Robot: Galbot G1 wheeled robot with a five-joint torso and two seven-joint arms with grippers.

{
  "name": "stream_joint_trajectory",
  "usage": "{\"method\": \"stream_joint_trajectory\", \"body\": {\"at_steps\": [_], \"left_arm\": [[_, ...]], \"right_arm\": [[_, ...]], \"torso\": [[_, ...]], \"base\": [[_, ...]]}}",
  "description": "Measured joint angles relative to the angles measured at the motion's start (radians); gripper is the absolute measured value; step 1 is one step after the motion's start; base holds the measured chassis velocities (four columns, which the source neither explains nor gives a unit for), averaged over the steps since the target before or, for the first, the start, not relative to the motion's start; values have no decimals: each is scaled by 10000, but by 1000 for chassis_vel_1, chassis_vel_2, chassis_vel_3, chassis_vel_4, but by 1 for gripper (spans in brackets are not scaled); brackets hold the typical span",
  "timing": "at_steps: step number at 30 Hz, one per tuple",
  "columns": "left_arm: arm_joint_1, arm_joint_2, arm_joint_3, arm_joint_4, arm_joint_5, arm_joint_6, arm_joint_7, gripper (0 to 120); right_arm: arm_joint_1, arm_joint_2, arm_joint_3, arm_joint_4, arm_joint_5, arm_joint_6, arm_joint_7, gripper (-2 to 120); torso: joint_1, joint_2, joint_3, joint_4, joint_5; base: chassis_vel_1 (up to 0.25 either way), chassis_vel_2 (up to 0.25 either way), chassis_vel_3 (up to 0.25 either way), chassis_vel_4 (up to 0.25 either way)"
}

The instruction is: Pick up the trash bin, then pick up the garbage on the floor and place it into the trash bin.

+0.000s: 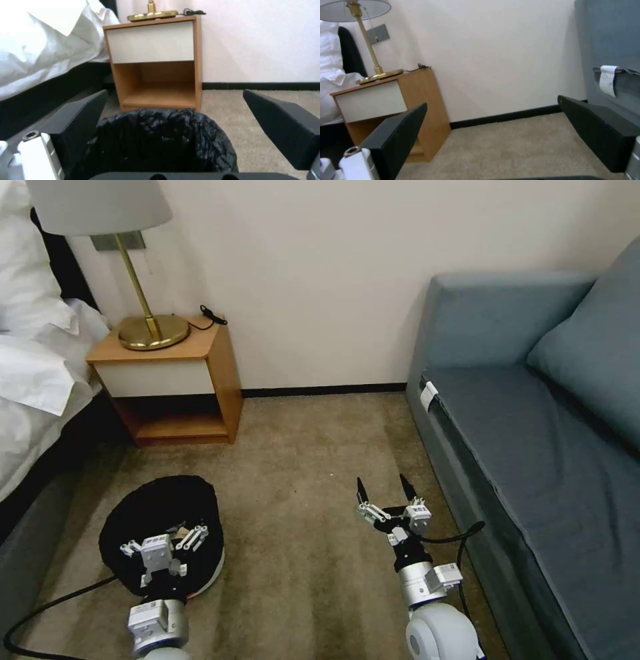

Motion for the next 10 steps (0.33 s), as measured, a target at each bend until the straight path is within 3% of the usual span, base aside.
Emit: {"method": "stream_joint_trajectory", "body": {"at_steps": [10], "left_arm": [[0,0,0,4,0,0,0,100]], "right_arm": [[1,0,0,-1,0,0,0,100]], "torso": [[0,0,0,0,0]], "base": [[0,0,0,0]]}}
